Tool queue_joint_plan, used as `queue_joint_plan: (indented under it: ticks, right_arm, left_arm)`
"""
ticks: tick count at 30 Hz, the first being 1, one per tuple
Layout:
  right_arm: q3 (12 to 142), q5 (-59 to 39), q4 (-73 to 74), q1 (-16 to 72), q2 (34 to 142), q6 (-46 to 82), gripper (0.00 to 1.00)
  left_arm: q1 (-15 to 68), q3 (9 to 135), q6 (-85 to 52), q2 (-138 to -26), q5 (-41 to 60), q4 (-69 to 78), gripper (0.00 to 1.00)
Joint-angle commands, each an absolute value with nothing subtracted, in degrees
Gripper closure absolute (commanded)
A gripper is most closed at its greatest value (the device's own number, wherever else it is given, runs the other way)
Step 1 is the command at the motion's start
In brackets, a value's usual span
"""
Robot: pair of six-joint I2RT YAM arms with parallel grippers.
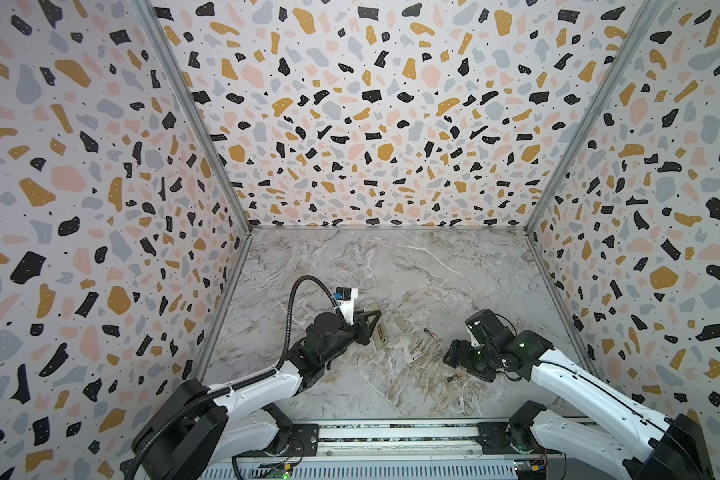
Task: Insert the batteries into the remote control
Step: 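Move the open right gripper over the nearer AA battery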
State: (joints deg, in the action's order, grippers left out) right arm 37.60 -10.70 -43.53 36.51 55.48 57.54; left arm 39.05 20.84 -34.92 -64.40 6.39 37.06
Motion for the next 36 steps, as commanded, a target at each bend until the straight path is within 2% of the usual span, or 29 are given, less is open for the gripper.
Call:
queue_joint_plan:
  ticks: [1, 15, 36]
  right_arm:
    - [37.8, -11.4, -46.6, 35.8, 56.2, 61.9, 0.26]
    - [35.9, -13.6, -43.0, 35.2, 62.8, 61.6, 0.33]
    - [34.6, -14.2, -37.8, 35.2, 70.5, 59.9, 0.49]
  left_arm:
    - [38.8, 20.6, -33.1, -62.0, 5.1, 38.4, 1.00]
    - [38.8, 20.0, -33.6, -61.1, 5.7, 38.9, 1.00]
    - [38.8, 19.6, -34.1, -62.5, 6.2, 40.3, 1.00]
